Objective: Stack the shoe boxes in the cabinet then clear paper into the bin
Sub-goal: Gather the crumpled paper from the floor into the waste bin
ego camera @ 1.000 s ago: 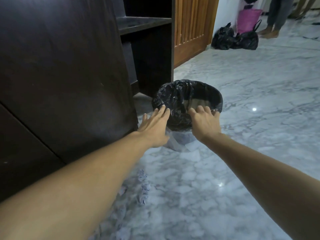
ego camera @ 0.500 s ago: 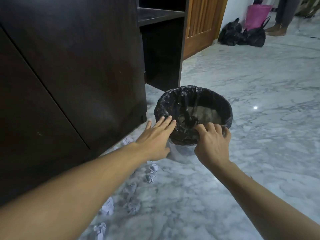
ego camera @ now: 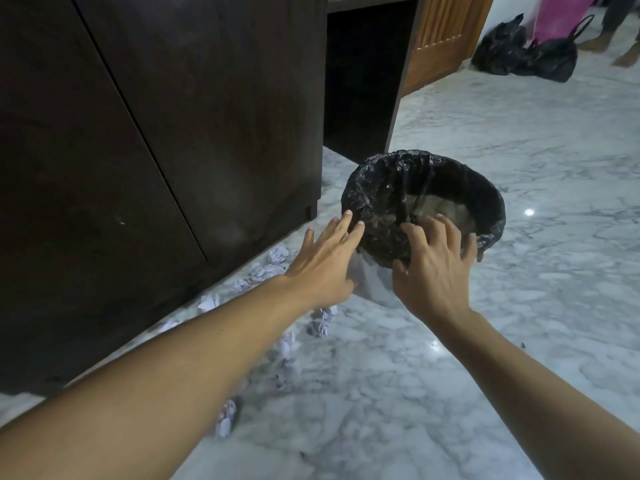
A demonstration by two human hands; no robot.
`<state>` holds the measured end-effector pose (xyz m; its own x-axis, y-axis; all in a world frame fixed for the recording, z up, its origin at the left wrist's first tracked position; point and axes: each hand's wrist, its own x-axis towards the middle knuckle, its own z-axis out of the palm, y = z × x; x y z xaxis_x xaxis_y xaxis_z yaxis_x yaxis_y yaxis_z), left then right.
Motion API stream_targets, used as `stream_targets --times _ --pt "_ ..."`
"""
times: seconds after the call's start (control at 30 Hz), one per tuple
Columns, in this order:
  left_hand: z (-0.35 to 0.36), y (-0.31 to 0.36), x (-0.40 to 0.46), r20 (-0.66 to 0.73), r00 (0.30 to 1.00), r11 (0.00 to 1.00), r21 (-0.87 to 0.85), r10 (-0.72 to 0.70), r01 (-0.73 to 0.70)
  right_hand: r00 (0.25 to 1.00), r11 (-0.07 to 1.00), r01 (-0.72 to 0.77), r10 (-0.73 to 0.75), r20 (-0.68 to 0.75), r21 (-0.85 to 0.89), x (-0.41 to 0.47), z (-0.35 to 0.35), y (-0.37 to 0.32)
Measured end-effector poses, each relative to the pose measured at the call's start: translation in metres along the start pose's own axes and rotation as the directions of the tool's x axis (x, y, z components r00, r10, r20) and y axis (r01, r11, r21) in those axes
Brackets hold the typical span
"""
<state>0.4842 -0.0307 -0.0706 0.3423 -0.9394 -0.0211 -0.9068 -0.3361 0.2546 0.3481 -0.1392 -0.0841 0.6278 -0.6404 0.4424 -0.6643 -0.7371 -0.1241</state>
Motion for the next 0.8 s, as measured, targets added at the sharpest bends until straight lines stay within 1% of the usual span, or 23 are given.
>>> stream_targets --times 0.07,0.13,0.17,0.2,0.27,0.33,0.4,0.47,0.57,0.63,0.73,0.8 --pt "0.001 -0.014 -0.011 -0.002 0.999 0.999 -0.020 -0.044 0.044 0.990 0.993 0.099 -0.092 -0.110 0.059 -0.003 0.000 -0.012" --pt "0.004 -0.031 -0.027 -0.009 0.996 0.995 -0.024 -0.094 0.094 0.952 0.962 0.247 -0.217 -0.214 0.121 -0.009 0.003 -0.027" --pt "0.007 -0.041 -0.036 -0.008 0.992 0.992 -0.025 -0.126 0.126 0.933 0.935 0.317 -0.278 -0.227 0.159 -0.013 0.005 -0.035" --pt "0.012 -0.051 -0.046 -0.001 0.987 0.986 -0.034 -0.163 0.163 0.921 0.906 0.371 -0.331 -0.204 0.204 -0.018 0.009 -0.043" --pt "0.023 -0.072 -0.069 0.010 0.970 0.967 -0.073 -0.243 0.244 0.914 0.862 0.402 -0.400 -0.073 0.309 -0.029 0.022 -0.054" --pt "0.039 -0.091 -0.095 -0.003 0.948 0.942 -0.118 -0.318 0.315 0.891 0.851 0.350 -0.431 0.140 0.392 -0.039 0.040 -0.062" --pt "0.059 -0.104 -0.123 -0.025 0.921 0.912 -0.152 -0.389 0.381 0.820 0.856 0.278 -0.448 0.357 0.436 -0.049 0.057 -0.067" --pt "0.081 -0.110 -0.153 -0.036 0.882 0.873 -0.160 -0.471 0.460 0.733 0.863 0.217 -0.453 0.508 0.457 -0.058 0.070 -0.070" --pt "0.115 -0.116 -0.195 -0.064 0.823 0.825 -0.101 -0.564 0.557 0.629 0.872 0.225 -0.471 0.619 0.435 -0.074 0.084 -0.076" --pt "0.134 -0.119 -0.219 -0.037 0.772 0.772 -0.088 -0.635 0.630 0.568 0.876 0.233 -0.475 0.672 0.423 -0.085 0.093 -0.080" --pt "0.152 -0.119 -0.246 0.006 0.679 0.672 -0.139 -0.734 0.727 0.514 0.879 0.229 -0.474 0.715 0.418 -0.100 0.105 -0.089" --pt "0.160 -0.117 -0.258 0.046 0.624 0.613 -0.139 -0.780 0.778 0.491 0.880 0.236 -0.474 0.731 0.412 -0.109 0.111 -0.095"
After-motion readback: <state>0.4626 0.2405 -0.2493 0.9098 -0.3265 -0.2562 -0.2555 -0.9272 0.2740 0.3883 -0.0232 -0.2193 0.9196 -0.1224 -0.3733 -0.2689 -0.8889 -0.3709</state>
